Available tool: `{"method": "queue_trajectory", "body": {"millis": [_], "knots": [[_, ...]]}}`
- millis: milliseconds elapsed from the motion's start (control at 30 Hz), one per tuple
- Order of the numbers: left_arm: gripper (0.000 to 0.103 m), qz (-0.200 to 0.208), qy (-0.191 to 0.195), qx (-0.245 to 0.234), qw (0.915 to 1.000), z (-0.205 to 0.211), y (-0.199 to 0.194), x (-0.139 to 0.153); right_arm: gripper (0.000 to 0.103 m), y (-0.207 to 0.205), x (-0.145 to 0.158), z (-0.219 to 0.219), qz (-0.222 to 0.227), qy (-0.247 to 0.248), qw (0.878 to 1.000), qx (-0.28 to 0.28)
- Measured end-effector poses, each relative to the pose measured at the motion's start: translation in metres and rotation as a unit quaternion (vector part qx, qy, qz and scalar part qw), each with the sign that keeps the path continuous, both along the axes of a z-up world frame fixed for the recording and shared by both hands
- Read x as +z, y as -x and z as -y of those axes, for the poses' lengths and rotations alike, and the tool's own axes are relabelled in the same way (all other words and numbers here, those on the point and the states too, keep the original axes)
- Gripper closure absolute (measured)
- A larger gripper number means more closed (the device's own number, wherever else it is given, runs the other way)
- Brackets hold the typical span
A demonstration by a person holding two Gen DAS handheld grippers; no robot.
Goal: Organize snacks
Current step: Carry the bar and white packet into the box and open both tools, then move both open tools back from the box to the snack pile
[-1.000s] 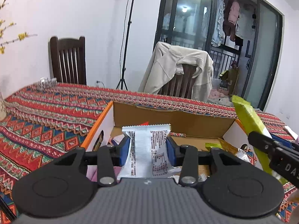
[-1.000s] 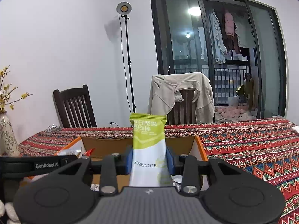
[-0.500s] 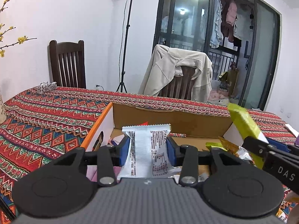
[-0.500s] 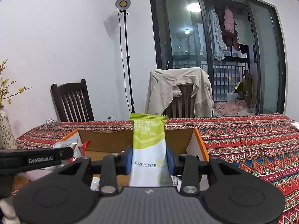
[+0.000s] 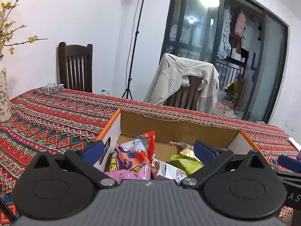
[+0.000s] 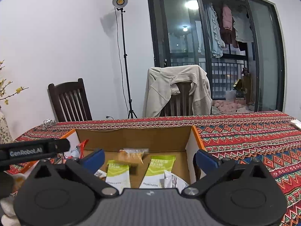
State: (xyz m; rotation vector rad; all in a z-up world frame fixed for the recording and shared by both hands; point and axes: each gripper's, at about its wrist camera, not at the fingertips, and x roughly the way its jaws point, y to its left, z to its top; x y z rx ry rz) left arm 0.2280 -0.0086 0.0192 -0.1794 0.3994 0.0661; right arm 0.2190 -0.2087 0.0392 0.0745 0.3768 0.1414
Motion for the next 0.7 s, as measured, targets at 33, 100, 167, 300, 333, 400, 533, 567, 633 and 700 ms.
{"method": "queue_trajectory", "body": {"millis": [33, 100, 167, 300, 333, 400, 533, 567, 633, 700], "knots": [[0.0, -0.002, 0.002, 0.002, 1.0, -0.001, 0.0, 0.001, 0.0, 0.0, 0.0, 0.001, -0.001, -0.001, 1.0, -0.002], [0.0, -0.012, 0.002, 0.011, 0.9999, -0.002, 0.001, 0.003, 0.0, 0.0, 0.001, 0.002, -0.004, -0.002, 1.0, -0.007], [0.0, -0.018, 0.005, 0.014, 0.9997, -0.004, 0.002, 0.009, 0.0, 0.002, 0.002, 0.004, -0.006, -0.006, 1.0, -0.008], [0.0, -0.021, 0.014, 0.015, 0.9996, -0.01, 0.014, 0.028, 0.0, 0.009, 0.014, 0.007, -0.007, -0.014, 1.0, -0.002], [0.0, -0.02, 0.014, 0.01, 0.9997, -0.012, 0.018, 0.033, 0.0, 0.011, 0.018, 0.006, -0.01, -0.012, 1.0, -0.001], [0.0, -0.015, 0.005, 0.001, 0.9999, -0.015, 0.029, 0.039, 0.0, 0.019, 0.027, 0.005, -0.01, -0.005, 1.0, 0.005], [0.0, -0.016, -0.025, -0.011, 0.9995, -0.026, 0.057, 0.037, 0.0, 0.047, 0.034, 0.005, -0.011, 0.007, 1.0, 0.021], [0.0, -0.02, -0.032, -0.015, 0.9992, -0.031, 0.067, 0.033, 0.0, 0.054, 0.032, 0.005, -0.016, 0.006, 0.999, 0.027], [0.0, -0.03, -0.042, -0.018, 0.9985, -0.041, 0.084, 0.022, 0.0, 0.068, 0.026, 0.005, -0.03, 0.002, 0.999, 0.036], [0.0, -0.046, -0.051, -0.018, 0.9975, -0.051, 0.101, 0.007, 0.0, 0.082, 0.017, 0.003, -0.048, 0.003, 0.998, 0.047]]}}
